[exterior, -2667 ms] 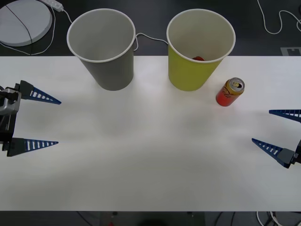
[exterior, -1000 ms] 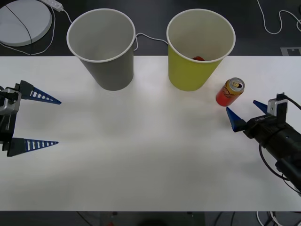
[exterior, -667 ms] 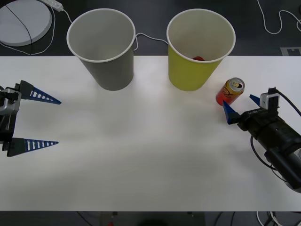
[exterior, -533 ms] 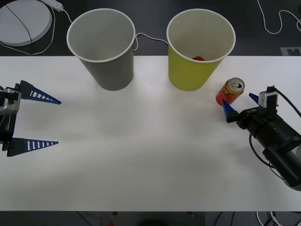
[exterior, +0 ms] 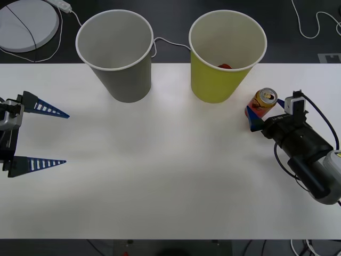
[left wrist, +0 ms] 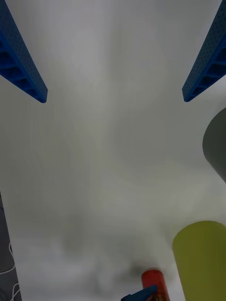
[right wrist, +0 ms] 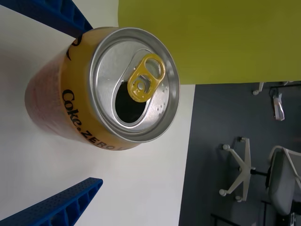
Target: Put the can into the green bin and the plastic bottle into the gray bin
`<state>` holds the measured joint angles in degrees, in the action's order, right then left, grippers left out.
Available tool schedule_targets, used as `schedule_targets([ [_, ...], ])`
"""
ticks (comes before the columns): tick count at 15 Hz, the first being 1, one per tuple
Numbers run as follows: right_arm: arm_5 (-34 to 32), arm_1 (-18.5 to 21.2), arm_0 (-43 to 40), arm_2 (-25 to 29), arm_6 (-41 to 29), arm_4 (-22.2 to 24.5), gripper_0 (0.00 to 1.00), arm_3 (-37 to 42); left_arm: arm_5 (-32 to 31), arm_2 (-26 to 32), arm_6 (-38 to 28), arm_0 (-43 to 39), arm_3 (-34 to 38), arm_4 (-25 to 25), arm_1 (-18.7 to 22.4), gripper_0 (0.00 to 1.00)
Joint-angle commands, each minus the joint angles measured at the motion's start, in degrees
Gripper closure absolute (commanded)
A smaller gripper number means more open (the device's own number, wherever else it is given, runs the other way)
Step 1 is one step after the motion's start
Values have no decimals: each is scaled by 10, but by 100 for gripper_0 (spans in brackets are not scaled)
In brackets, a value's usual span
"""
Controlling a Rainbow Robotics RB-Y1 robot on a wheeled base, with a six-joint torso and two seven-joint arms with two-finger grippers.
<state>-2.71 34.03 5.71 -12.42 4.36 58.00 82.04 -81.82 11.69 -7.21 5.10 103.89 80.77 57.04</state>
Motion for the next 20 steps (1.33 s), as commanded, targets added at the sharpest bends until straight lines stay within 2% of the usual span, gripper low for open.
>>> schedule_targets([
  [1,10,-5,20,-8,-1,13,0,-14,0,0,0,0,0,0,0,0],
  [5,52,-5,36,-33,-7,33,0,-18,0,0,0,0,0,0,0,0],
  [9,56,-5,40,-37,-13,49,0,-18,0,0,0,0,0,0,0,0],
  [10,56,-5,40,-37,-14,56,7,-18,0,0,0,0,0,0,0,0],
  [11,56,-5,40,-37,-15,61,54,-18,0,0,0,0,0,0,0,0],
  [12,56,-5,40,-37,-16,61,92,-18,0,0,0,0,0,0,0,0],
  [13,56,-5,40,-37,-16,62,100,-18,0,0,0,0,0,0,0,0],
  [20,39,3,40,-37,-21,71,100,-18,0,0,0,0,0,0,0,0],
])
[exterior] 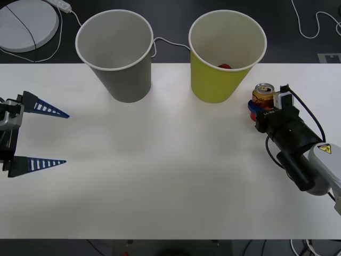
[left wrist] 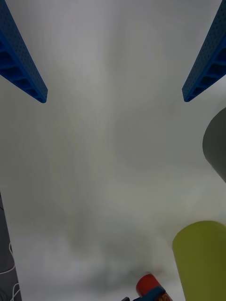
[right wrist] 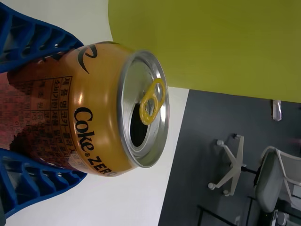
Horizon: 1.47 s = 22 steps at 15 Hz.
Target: Put the can into the green bin and the plastic bottle into the gray bin
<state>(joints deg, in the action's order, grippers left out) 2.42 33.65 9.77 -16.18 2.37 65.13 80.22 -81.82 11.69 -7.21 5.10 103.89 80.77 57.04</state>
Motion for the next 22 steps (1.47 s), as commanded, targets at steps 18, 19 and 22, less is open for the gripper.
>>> schedule_targets([
  [18,-529,89,-90,226,-60,171,100,115,0,0,0,0,0,0,0,0],
  [19,-566,89,-92,247,-88,200,100,137,0,0,0,0,0,0,0,0],
  [22,-671,89,-94,309,-177,279,100,209,0,0,0,0,0,0,0,0],
])
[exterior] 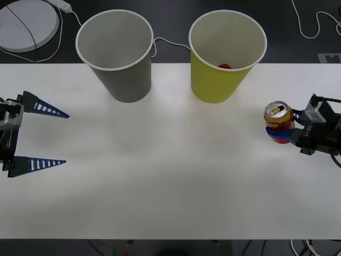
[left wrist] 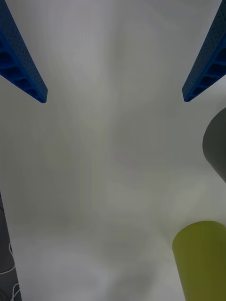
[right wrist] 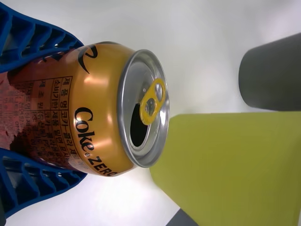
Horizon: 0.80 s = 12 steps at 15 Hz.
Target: Put the can into the green bin and the plastic bottle into the gray bin
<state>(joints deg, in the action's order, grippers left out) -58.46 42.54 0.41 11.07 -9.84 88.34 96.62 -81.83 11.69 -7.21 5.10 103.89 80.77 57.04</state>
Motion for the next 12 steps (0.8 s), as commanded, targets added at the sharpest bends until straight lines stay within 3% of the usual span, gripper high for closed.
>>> schedule_targets([
  [1,-92,0,-1,54,-85,69,100,66,0,0,0,0,0,0,0,0],
  [5,-192,19,7,101,-225,120,100,166,0,0,0,0,0,0,0,0],
  [12,-315,102,112,104,-374,115,100,195,0,0,0,0,0,0,0,0],
])
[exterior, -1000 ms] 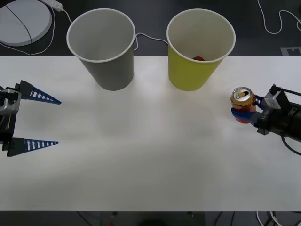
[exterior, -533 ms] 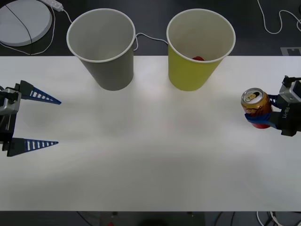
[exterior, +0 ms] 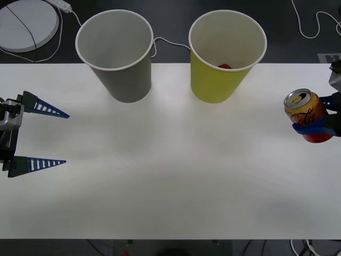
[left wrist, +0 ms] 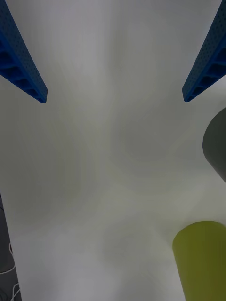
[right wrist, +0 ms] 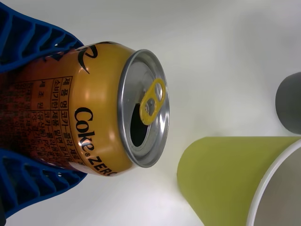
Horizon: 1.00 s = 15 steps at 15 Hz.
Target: Put the can into the green bin and the plastic bottle into the gray bin
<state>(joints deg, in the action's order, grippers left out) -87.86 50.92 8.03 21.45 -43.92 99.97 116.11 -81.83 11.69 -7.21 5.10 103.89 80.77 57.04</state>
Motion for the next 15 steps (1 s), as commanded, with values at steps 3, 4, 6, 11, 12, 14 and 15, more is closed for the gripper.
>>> schedule_targets([
  [3,-21,57,114,-24,-92,-8,100,-17,0,0,0,0,0,0,0,0],
  [4,-21,71,136,-41,-108,-12,100,-25,0,0,0,0,0,0,0,0],
  [6,-21,97,188,-82,-145,-14,100,-39,0,0,0,0,0,0,0,0],
  [11,-21,122,313,-185,-216,-13,100,-88,0,0,0,0,0,0,0,0],
  [12,-21,122,350,-221,-216,-10,100,-117,0,0,0,0,0,0,0,0],
  [14,-21,118,415,-281,-216,-7,100,-175,0,0,0,0,0,0,0,0],
  [15,-21,111,462,-321,-215,-3,100,-221,0,0,0,0,0,0,0,0],
])
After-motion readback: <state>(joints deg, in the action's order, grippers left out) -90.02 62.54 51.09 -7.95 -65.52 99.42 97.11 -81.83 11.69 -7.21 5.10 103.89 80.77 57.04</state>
